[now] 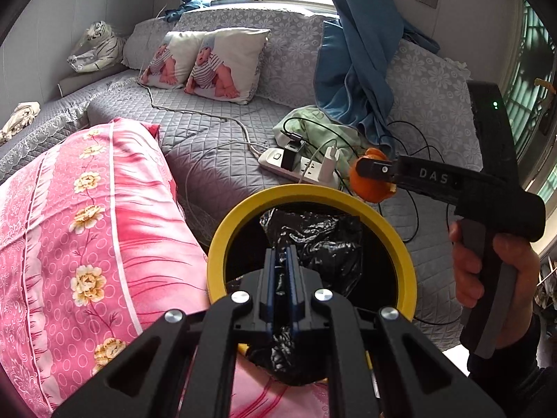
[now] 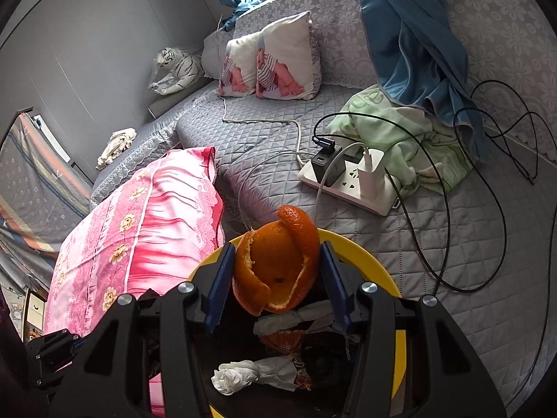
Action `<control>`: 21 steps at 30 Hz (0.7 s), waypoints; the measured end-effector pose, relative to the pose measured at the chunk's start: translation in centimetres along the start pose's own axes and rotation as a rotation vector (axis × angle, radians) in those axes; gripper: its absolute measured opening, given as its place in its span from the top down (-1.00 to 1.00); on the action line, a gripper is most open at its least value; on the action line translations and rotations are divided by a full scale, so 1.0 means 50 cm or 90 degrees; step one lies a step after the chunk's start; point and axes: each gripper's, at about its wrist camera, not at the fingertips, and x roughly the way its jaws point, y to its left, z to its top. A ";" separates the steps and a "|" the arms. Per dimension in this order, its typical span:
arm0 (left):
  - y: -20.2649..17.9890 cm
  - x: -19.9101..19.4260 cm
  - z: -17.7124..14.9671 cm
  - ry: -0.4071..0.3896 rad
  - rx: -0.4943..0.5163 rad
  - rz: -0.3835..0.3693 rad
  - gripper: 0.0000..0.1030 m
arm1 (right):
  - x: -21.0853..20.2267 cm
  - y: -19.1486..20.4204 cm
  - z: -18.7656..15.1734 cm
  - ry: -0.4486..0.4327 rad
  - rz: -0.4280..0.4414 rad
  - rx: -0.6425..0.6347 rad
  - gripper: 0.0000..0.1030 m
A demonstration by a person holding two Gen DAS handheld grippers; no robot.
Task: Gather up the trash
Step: 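Open the left tool to drop the black bag while the right tool releases the orange peel into the bin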
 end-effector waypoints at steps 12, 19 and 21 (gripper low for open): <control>-0.011 0.023 0.001 0.014 0.002 -0.004 0.87 | 0.030 0.001 -0.002 0.024 -0.006 0.000 0.08; 0.013 0.012 -0.003 0.005 -0.026 0.002 0.20 | 0.047 -0.006 0.005 0.036 -0.021 0.011 -0.02; 0.023 -0.001 -0.003 -0.003 -0.031 0.004 0.20 | 0.046 -0.010 0.007 0.034 -0.025 0.014 -0.03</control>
